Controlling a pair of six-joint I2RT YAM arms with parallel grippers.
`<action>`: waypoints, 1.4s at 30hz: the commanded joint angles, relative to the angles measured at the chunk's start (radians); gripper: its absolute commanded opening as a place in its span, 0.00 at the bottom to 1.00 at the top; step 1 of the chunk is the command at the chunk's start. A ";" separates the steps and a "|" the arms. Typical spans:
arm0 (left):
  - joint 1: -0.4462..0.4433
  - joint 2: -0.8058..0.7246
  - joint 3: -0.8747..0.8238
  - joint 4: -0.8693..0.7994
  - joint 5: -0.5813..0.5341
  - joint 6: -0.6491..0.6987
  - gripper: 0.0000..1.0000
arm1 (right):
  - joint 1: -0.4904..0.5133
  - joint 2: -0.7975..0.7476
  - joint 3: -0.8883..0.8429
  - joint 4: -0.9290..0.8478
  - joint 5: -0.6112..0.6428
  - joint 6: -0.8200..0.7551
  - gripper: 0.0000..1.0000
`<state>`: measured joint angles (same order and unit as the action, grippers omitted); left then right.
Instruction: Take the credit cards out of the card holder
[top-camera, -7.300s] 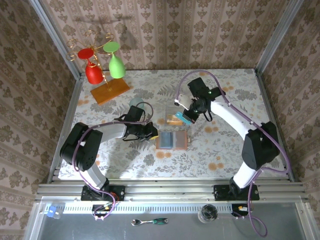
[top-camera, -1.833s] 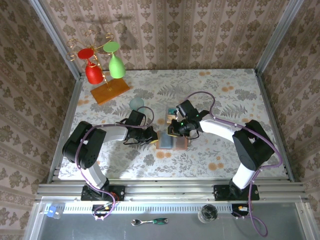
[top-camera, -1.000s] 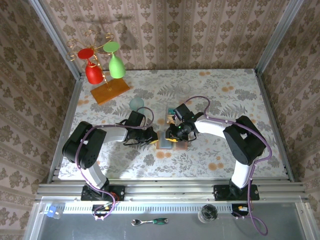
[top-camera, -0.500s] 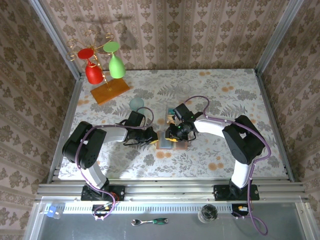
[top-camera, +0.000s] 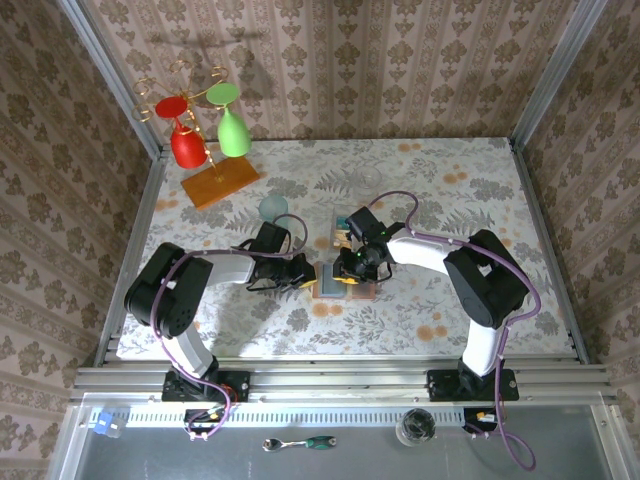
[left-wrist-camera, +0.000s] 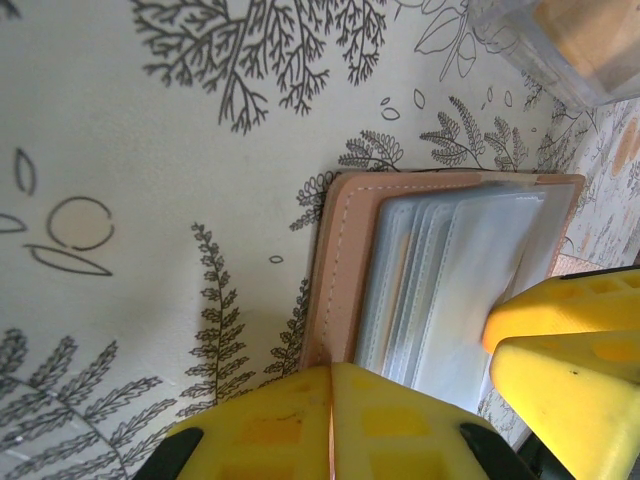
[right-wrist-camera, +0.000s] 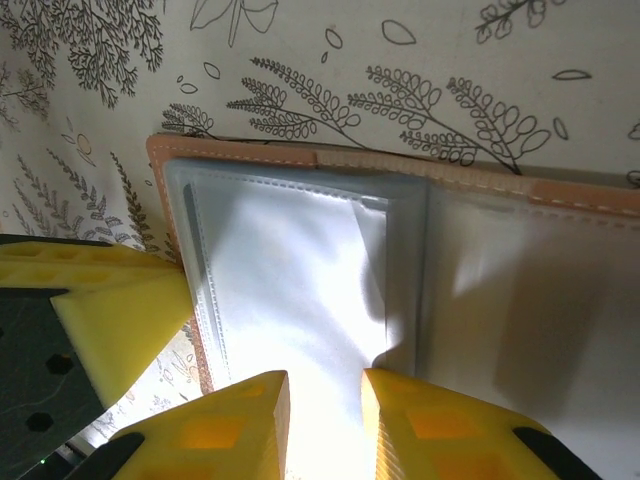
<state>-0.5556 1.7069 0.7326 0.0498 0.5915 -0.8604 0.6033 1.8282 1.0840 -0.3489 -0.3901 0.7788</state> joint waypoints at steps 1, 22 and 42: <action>0.006 0.011 -0.019 -0.023 0.004 0.000 0.09 | 0.001 0.001 0.017 -0.061 0.049 -0.022 0.26; 0.010 -0.008 0.013 -0.076 -0.010 0.017 0.09 | -0.026 -0.057 -0.061 -0.003 0.032 -0.007 0.24; -0.054 -0.050 0.124 -0.094 0.017 -0.010 0.22 | -0.046 -0.068 -0.114 0.058 0.005 0.004 0.23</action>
<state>-0.5972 1.6592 0.8261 -0.0380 0.5838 -0.8612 0.5652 1.7863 0.9871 -0.2897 -0.3782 0.7670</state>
